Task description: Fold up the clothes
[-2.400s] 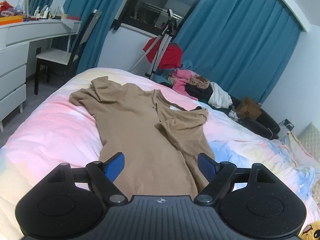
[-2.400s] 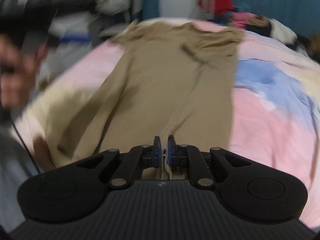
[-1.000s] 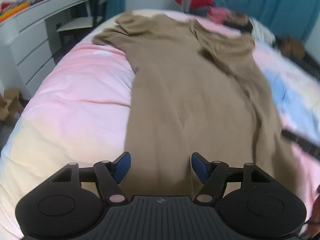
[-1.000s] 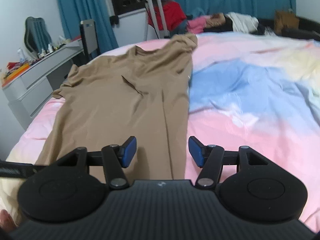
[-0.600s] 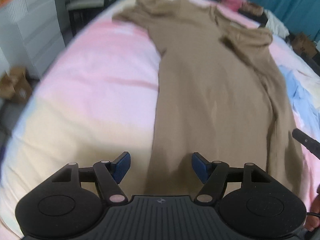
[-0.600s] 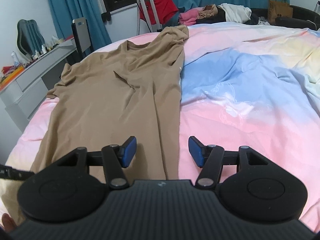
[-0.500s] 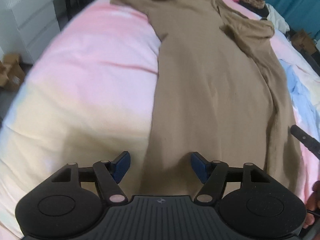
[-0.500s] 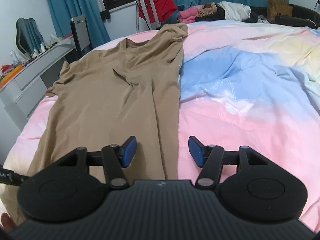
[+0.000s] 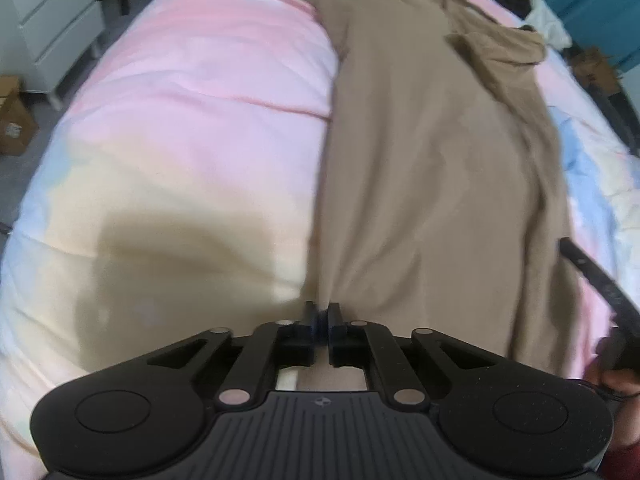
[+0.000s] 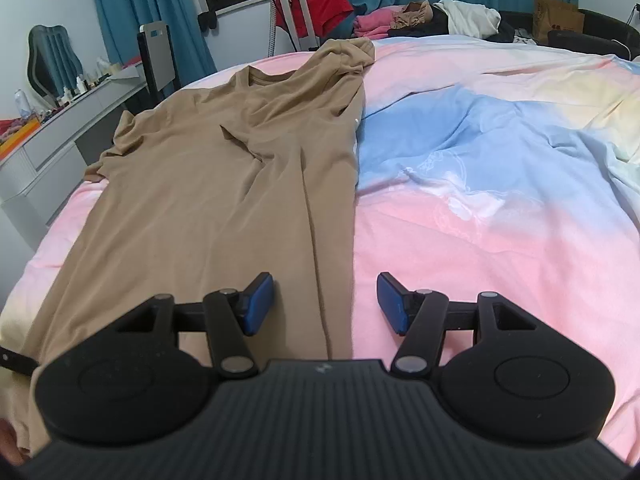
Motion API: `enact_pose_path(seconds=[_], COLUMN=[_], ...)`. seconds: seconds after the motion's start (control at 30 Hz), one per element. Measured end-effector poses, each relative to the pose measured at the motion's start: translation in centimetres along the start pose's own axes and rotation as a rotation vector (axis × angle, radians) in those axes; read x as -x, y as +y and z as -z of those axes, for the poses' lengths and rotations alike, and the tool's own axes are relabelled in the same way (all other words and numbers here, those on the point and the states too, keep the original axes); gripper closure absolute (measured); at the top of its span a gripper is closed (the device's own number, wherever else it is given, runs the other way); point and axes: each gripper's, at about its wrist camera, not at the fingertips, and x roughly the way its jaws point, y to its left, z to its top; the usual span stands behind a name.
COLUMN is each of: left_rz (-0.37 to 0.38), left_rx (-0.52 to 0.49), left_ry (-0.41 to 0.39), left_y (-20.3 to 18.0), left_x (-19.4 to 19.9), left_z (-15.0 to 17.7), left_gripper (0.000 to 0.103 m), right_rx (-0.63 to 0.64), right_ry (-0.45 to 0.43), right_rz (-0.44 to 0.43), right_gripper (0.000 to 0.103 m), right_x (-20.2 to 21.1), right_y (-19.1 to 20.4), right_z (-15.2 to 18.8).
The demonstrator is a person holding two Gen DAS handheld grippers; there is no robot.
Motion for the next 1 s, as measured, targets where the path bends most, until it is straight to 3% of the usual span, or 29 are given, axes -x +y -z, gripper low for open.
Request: enact_pose_path(seconds=[0.07, 0.17, 0.27, 0.4, 0.5, 0.7, 0.8, 0.9, 0.97, 1.0], left_rz=[0.023, 0.021, 0.035, 0.156, 0.256, 0.213, 0.186, 0.185, 0.169, 0.142], left_rx=[-0.005, 0.016, 0.069, 0.256, 0.307, 0.365, 0.32, 0.326, 0.305, 0.283], left_ry=[-0.033, -0.112, -0.209, -0.429, -0.597, -0.78, -0.85, -0.87, -0.86, -0.857], left_y=[0.2, 1.3, 4.0, 7.4, 8.7, 7.8, 6.3, 5.2, 4.1, 3.5], left_x=[0.7, 0.9, -0.2, -2.6, -4.4, -8.3, -8.7, -9.1, -9.3, -9.3], left_z=[-0.5, -2.9, -6.9, -12.4, -16.6, -22.5, -24.5, -26.5, -27.4, -27.9], left_gripper=[0.058, 0.041, 0.03, 0.019, 0.019, 0.019, 0.024, 0.05, 0.087, 0.091], right_rx=[0.0, 0.025, 0.096, 0.148, 0.14, 0.091, 0.069, 0.06, 0.055, 0.052], right_ry=[-0.005, -0.021, -0.095, -0.158, -0.164, -0.158, -0.161, -0.164, -0.166, -0.167], right_rz=[-0.005, -0.024, -0.035, -0.054, -0.078, -0.091, -0.102, -0.112, -0.116, -0.118], right_gripper=[0.043, 0.043, 0.043, 0.043, 0.043, 0.043, 0.042, 0.04, 0.039, 0.039], right_x=[0.1, 0.0, -0.6, -2.0, -3.0, -5.6, -6.7, -7.4, -7.6, -7.6], right_y=[0.1, 0.7, 1.9, 2.9, 2.7, 1.9, 1.5, 1.5, 1.4, 1.4], right_z=[0.1, -0.1, -0.2, -0.5, -0.6, -0.9, -1.0, -0.9, -0.9, -0.9])
